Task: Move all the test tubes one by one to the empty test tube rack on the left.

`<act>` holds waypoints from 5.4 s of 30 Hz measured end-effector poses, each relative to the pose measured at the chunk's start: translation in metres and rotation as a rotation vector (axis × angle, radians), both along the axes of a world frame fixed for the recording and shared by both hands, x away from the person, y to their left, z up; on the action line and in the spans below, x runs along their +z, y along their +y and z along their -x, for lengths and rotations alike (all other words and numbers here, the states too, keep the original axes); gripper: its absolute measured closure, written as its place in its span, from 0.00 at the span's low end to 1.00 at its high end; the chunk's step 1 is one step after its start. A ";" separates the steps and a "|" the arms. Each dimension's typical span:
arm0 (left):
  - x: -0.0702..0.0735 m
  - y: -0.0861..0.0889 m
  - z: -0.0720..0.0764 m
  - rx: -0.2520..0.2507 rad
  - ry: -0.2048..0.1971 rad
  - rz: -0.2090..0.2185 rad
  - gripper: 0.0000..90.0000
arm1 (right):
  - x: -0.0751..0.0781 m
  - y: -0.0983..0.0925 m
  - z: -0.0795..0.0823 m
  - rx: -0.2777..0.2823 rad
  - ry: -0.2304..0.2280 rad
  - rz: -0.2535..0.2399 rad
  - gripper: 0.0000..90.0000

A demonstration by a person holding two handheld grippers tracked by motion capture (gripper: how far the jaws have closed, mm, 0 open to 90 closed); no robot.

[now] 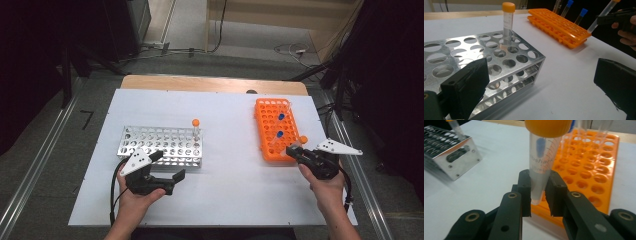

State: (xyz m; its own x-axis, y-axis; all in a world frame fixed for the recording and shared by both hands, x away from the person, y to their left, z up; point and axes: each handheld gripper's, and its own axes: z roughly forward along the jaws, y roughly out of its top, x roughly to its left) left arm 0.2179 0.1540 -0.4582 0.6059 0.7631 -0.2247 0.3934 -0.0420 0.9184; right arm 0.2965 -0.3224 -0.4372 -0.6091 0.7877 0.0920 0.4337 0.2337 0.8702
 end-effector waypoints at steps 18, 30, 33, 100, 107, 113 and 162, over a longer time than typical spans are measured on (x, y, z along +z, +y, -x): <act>0.006 -0.025 0.003 -0.066 -0.006 0.006 0.01 | -0.005 0.080 0.036 0.254 0.031 0.020 0.81; 0.014 -0.054 0.004 -0.145 -0.023 0.015 0.12 | -0.013 0.128 0.046 0.374 0.048 0.057 0.81; 0.015 -0.061 0.005 -0.178 -0.033 0.019 0.17 | -0.013 0.135 0.049 0.394 0.051 0.064 0.81; 0.038 -0.029 -0.025 -0.129 -0.087 -0.015 0.84 | -0.011 0.056 0.042 0.320 0.035 -0.047 0.00; 0.049 -0.019 -0.040 -0.093 -0.099 -0.004 0.84 | -0.014 0.035 0.045 0.275 0.034 -0.032 0.00; 0.055 -0.016 -0.052 -0.072 -0.111 0.000 0.84 | -0.015 0.020 0.043 0.261 0.036 -0.041 0.00; 0.025 -0.021 -0.120 0.105 -0.018 -0.088 0.83 | -0.019 -0.003 0.033 0.209 0.027 -0.073 0.00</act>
